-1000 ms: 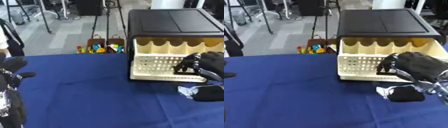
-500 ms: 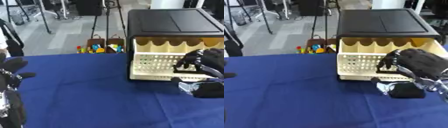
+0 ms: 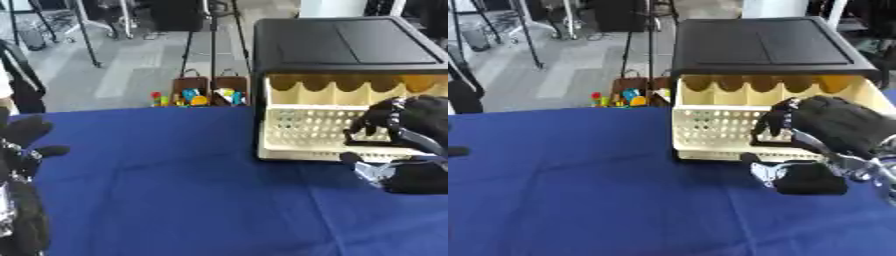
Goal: Pick up objects from table and place into drawer.
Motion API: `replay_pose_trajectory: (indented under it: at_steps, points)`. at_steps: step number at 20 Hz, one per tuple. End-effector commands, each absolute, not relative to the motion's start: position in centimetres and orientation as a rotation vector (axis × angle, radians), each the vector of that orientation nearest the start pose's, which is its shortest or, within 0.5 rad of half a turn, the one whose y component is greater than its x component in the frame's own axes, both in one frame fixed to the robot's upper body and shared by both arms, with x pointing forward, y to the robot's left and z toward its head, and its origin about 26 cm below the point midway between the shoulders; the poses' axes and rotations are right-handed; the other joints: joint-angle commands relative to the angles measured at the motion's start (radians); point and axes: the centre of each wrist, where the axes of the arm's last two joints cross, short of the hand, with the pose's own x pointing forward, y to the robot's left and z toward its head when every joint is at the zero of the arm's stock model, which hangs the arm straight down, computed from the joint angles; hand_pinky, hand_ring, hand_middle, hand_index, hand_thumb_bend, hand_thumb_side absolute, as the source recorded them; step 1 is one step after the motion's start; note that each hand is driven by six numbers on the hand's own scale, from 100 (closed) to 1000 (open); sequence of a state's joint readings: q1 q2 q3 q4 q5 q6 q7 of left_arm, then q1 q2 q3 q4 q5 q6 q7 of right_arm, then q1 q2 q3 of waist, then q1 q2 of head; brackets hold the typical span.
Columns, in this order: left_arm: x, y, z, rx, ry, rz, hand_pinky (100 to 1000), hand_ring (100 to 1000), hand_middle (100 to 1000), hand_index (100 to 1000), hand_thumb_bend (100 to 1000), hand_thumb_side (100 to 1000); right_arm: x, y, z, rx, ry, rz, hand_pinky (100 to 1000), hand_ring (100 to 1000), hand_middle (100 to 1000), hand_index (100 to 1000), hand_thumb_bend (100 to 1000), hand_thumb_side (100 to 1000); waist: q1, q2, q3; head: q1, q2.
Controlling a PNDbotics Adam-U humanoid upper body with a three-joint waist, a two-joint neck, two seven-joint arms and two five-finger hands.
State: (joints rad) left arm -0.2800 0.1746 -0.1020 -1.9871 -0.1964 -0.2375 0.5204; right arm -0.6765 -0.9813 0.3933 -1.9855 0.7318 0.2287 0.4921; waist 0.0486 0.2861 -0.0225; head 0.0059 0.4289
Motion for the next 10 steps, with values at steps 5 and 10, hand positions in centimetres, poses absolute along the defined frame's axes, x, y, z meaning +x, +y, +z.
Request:
replay_pose_trajectory:
  at_steps: [5,10]
  points:
    - [29.59,21.04,17.99,0.309,-2.560,0.199,561,747,705,924,399,942,29.76,-24.26,30.44,-1.254,-1.488,1.756,147,484,599,779,282,855,-0.003,-0.014,0.004,0.001,-0.013]
    - [29.59,21.03,17.98,0.304,-2.562,0.199,560,747,706,924,399,942,29.78,-24.01,30.30,-1.237,-1.480,1.773,147,486,600,779,286,855,-0.004,-0.014,0.007,0.001,-0.016]
